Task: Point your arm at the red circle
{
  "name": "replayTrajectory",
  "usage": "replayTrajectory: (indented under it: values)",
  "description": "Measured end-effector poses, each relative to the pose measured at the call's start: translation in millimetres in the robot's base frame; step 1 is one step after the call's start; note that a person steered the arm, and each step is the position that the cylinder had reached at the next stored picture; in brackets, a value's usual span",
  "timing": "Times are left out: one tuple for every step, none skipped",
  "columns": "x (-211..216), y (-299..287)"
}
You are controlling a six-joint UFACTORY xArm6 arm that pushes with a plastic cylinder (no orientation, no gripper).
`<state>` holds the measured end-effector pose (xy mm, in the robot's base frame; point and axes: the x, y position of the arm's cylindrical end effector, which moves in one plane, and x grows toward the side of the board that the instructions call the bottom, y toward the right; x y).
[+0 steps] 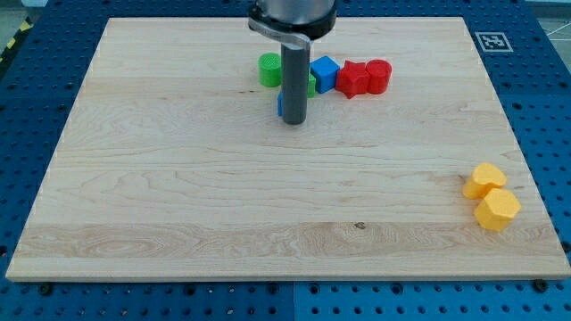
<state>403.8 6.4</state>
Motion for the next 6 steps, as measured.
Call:
replayTrajectory:
  values:
    - [-12.1, -1.1]
    - [-13.4, -5.7]
    - [-3.8, -5.6]
    - [25.7, 46.4]
    - [26.8, 92.0]
    - [2.1, 115.5]
